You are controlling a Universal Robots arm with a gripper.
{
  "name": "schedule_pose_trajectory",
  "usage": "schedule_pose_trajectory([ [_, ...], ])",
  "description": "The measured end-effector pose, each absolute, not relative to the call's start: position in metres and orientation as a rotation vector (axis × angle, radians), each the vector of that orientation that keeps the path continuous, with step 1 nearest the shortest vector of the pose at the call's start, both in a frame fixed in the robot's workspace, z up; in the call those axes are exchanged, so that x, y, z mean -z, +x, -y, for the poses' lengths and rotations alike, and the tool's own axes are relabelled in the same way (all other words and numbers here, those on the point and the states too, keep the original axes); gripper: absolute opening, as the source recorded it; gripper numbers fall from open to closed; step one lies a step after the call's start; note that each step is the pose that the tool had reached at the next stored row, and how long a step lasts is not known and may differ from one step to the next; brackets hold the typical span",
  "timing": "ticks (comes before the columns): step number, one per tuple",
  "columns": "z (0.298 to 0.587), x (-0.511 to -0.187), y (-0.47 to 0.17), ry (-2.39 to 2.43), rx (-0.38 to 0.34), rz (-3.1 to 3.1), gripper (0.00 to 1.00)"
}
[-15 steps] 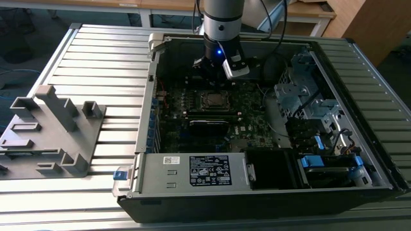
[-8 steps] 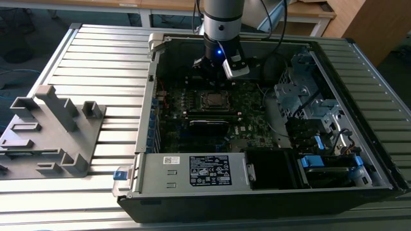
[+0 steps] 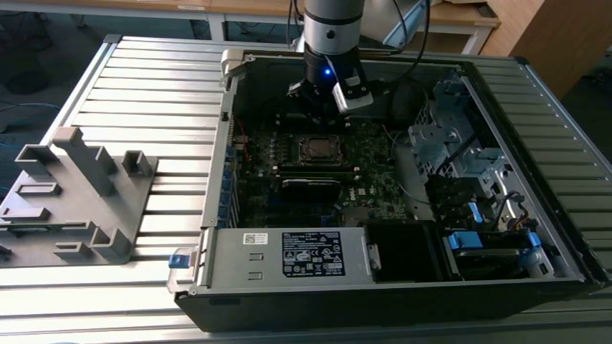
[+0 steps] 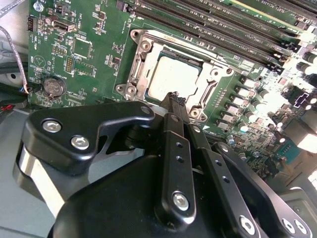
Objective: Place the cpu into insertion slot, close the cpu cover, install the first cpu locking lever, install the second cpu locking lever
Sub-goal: 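Install the second cpu locking lever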
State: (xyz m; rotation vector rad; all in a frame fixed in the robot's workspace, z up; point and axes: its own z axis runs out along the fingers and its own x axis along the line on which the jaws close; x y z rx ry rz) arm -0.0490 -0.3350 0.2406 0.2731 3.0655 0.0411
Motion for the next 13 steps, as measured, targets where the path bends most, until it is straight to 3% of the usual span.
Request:
schedule_pose_trajectory([
  [13, 0.3413, -0.2407, -0.0490, 0.273, -0.041, -3.065, 0.10],
])
